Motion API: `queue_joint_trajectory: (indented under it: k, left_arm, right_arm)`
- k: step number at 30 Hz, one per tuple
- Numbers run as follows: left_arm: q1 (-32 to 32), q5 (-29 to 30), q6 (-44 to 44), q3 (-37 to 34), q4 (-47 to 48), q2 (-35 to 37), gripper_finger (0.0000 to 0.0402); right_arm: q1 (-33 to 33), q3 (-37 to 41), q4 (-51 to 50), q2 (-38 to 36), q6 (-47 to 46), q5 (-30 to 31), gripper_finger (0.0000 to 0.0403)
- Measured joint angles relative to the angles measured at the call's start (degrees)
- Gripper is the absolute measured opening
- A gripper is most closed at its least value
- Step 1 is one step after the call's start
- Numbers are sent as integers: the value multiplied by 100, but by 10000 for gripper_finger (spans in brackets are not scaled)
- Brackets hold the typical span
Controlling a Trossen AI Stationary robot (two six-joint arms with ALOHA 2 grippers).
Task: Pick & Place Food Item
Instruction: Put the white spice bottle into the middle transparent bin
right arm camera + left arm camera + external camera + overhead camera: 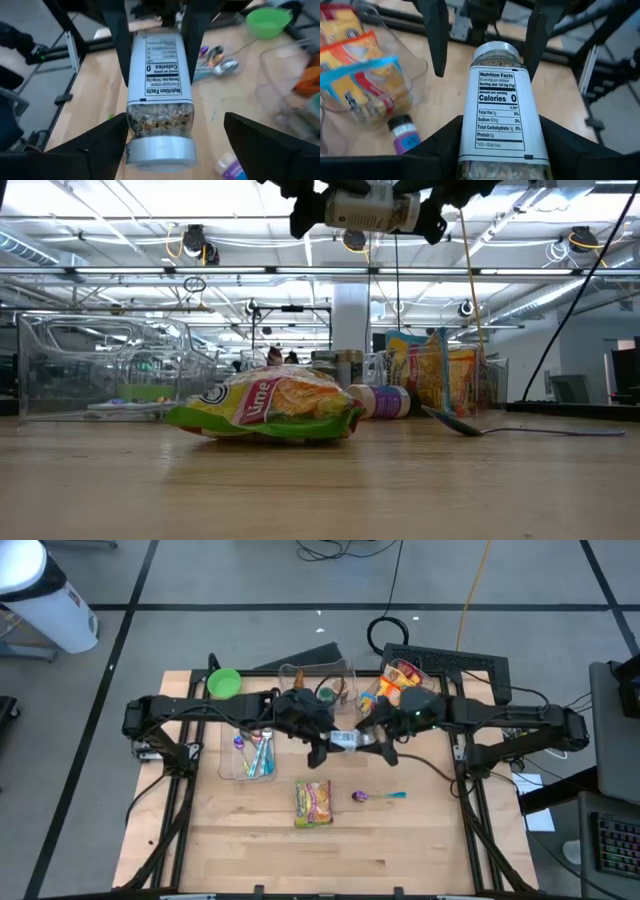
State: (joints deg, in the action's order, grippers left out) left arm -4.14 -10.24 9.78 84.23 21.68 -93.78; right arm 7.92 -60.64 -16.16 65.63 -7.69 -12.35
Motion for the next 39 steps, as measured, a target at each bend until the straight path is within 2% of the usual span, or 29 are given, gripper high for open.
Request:
queue_joint_trajectory:
  k: [11,17,29,39]
  left_arm:
    - [-238,-381,441,0,-1360,15,205]
    - [-304,-459,584,0,-2212,12,205]
    - [-333,-206,768,0,-3584,13,205]
    - [-335,5,858,9,-4295,13,205]
  right_arm:
    - [379,2,186,-937,-72,8,309]
    - [463,14,477,-1203,-353,11,308]
    - [466,734,2954,-1201,-1018,81,308]
    - [416,1386,5439,-1050,-1263,533,308]
